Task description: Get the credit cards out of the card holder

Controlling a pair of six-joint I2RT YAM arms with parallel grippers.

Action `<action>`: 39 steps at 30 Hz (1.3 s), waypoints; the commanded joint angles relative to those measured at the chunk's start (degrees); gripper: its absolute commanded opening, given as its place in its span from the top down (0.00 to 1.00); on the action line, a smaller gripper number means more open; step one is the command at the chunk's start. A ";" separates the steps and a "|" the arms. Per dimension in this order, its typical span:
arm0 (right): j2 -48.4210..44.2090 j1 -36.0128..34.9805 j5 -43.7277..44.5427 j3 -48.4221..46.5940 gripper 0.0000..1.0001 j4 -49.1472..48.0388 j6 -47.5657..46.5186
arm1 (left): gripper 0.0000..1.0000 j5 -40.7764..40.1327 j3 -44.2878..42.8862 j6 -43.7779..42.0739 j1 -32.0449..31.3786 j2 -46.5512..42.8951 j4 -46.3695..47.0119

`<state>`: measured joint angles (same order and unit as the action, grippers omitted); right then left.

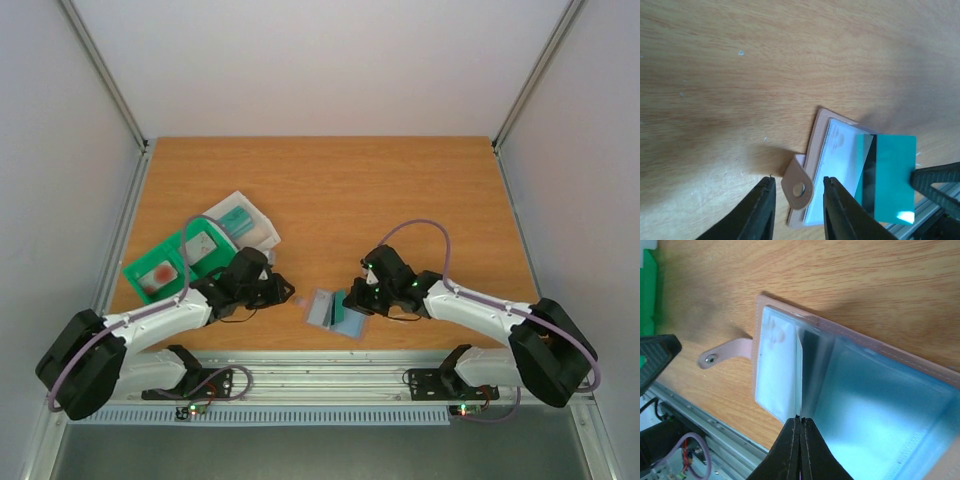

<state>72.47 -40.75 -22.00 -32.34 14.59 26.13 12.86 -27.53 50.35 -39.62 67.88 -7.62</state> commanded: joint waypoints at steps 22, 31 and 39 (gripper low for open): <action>-23.10 -11.70 13.92 -5.39 0.99 2.32 -43.39 | 0.45 2.12 -7.63 25.99 0.05 -26.05 -9.76; -20.00 -18.85 19.70 -5.80 0.99 -5.31 -52.52 | 0.47 8.98 -5.47 35.21 0.05 -30.08 -2.69; -12.66 -24.48 28.08 -9.79 0.99 -7.01 -59.21 | 0.42 11.53 -1.43 38.74 -0.01 -29.33 3.23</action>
<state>57.54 -62.85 -0.27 -39.03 10.92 -27.44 21.04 -31.64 85.34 -39.59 38.37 -12.10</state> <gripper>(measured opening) 0.015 0.573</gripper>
